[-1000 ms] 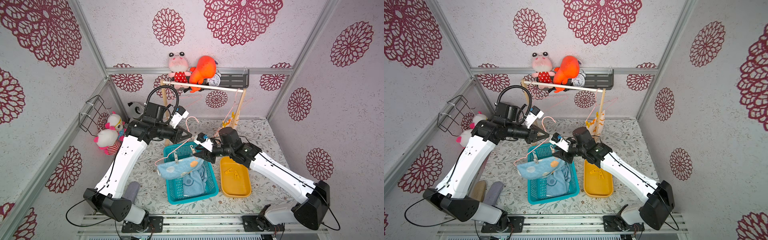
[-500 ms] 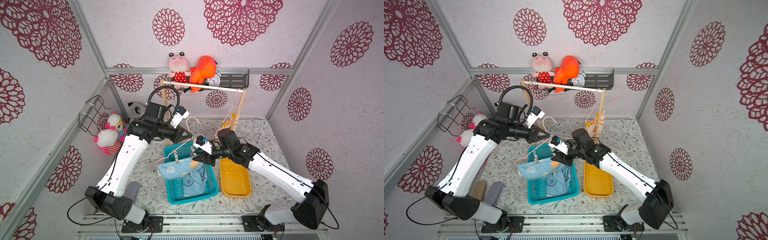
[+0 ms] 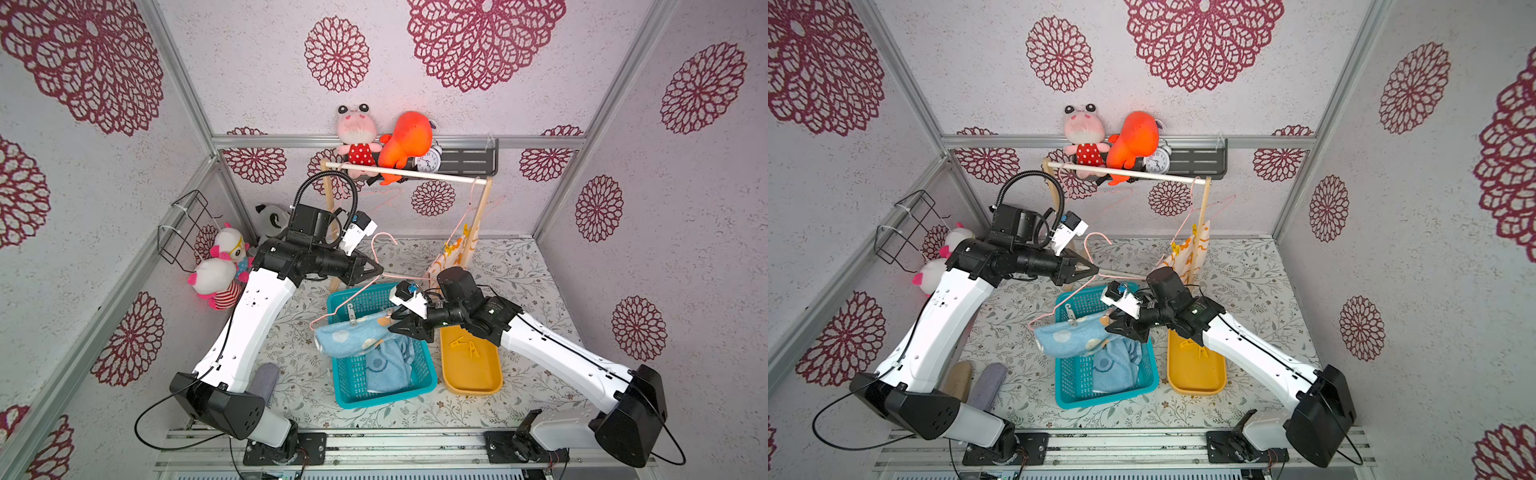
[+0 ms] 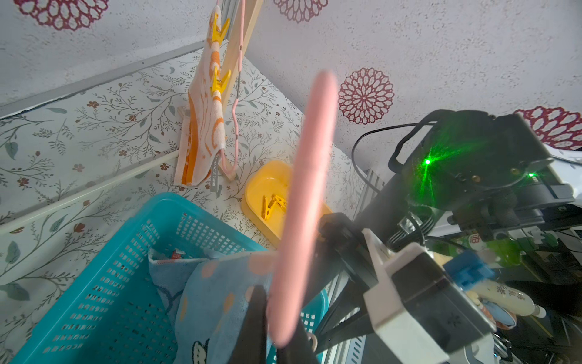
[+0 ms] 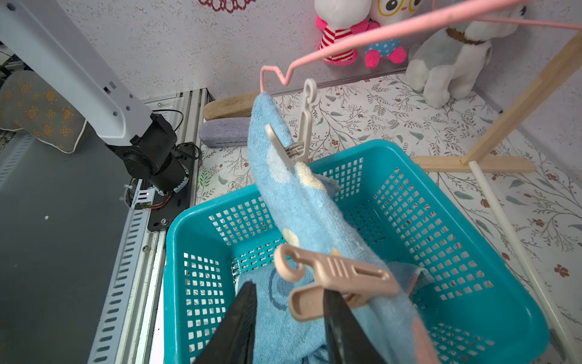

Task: Remove the clothespins securing towels to the hanger
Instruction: Remove the clothespin from the hanger.

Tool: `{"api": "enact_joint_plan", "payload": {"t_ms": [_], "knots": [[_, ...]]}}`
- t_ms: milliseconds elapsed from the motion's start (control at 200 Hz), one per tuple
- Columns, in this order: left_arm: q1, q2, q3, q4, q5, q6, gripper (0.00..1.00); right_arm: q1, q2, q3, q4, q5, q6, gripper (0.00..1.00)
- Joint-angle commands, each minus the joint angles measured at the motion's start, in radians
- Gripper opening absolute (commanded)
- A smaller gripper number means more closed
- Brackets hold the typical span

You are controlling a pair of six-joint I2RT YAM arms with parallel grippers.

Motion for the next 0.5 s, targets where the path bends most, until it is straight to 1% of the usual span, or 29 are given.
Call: {"api": "enact_joint_plan", "payload": {"t_ms": [0,220,310,495], "knots": [[0.007,-0.001,-0.007,0.037,0.022,0.000,0.00,0.006,-0.043,0.045,-0.032,0.039,-0.026,0.41],[0.007,0.002,-0.004,0.024,0.048,0.011,0.00,0.005,-0.016,0.120,-0.111,0.106,-0.110,0.50],[0.007,0.007,-0.001,0.018,0.062,0.015,0.00,0.005,-0.003,0.145,-0.137,0.113,-0.146,0.52],[0.007,0.006,0.002,0.000,0.092,0.031,0.00,0.004,0.031,0.207,-0.260,0.128,-0.230,0.54]]}}
